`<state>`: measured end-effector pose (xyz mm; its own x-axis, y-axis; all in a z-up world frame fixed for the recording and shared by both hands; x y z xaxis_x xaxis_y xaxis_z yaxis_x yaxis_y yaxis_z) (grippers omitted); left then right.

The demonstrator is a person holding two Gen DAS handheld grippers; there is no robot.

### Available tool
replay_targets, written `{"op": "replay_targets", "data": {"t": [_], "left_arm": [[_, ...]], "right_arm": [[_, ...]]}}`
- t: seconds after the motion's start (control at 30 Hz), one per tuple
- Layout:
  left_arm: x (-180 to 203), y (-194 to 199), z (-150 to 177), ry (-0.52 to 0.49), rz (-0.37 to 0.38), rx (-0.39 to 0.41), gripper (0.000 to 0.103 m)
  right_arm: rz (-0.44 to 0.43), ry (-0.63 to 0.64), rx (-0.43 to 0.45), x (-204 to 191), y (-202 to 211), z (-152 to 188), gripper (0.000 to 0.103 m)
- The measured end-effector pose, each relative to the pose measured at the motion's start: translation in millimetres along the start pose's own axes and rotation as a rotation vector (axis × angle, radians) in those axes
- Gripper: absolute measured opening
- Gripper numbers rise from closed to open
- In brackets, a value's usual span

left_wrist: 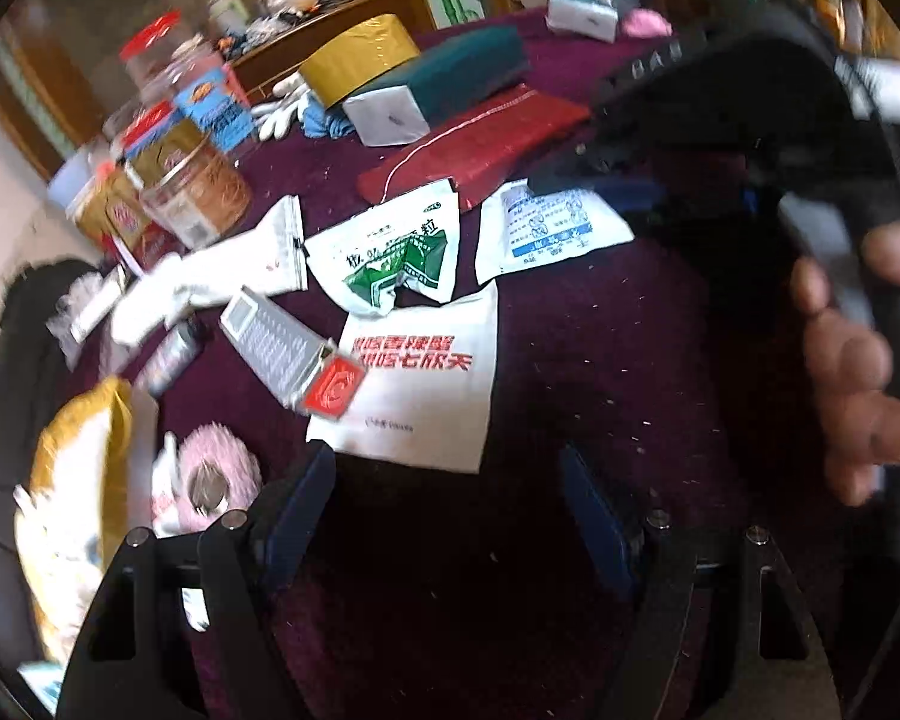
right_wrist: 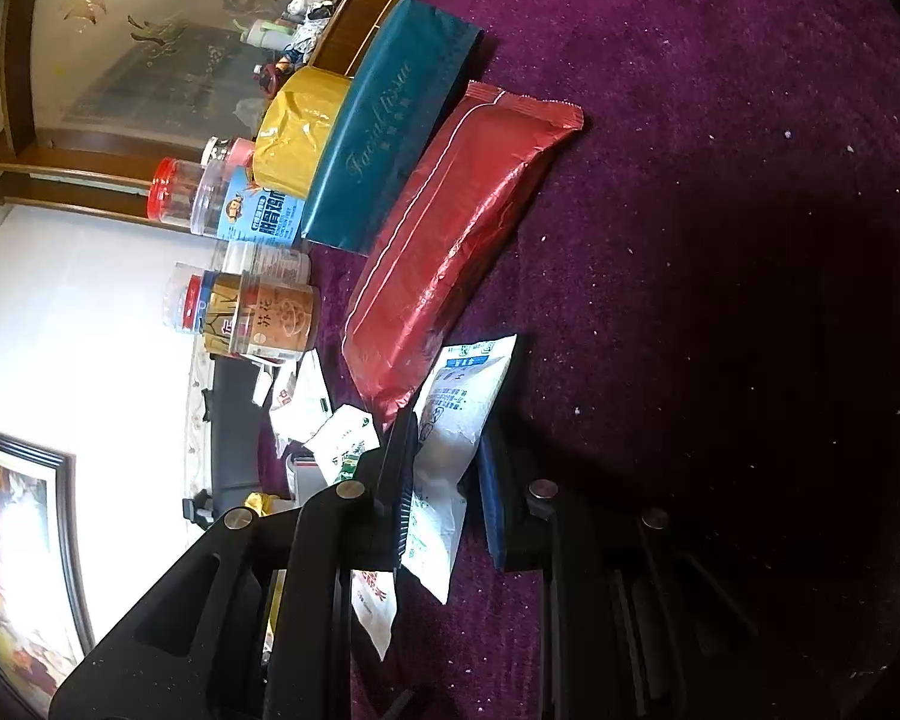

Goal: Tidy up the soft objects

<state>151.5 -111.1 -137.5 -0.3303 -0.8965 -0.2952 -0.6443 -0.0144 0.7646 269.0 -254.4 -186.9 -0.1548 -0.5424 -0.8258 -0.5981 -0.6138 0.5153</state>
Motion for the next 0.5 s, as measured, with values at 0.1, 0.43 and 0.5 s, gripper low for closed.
{"op": "replay_targets", "data": {"t": [0.1,0.43,0.5], "left_arm": [[-8,-11,-8,-0.049,-0.072,-0.006,0.079],[-47,-31,-17,-0.032,-0.166,-0.018,0.079],[-51,-33,-16,0.0,-0.129,-0.007,0.076]], "right_arm": [[-0.004,-0.005,-0.003,1,-1,0,0.017],[-0.004,0.015,-0.025,0,-3,0,0.018],[0.002,0.04,-0.028,-3,-4,1,0.018]]}}
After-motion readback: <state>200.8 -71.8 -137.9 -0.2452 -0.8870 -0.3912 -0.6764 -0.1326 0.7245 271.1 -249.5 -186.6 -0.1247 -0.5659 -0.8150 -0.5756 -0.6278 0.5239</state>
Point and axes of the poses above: each gripper's, at about its wrist camera, not at the fingertips, and y roughly against the way its jaws point, x to its right, z to its underside, the point moved 5 cm from there along -y, roughly the way its jaws point, and after that the axes turned 9 degrees about x, right-handed, at the moved point
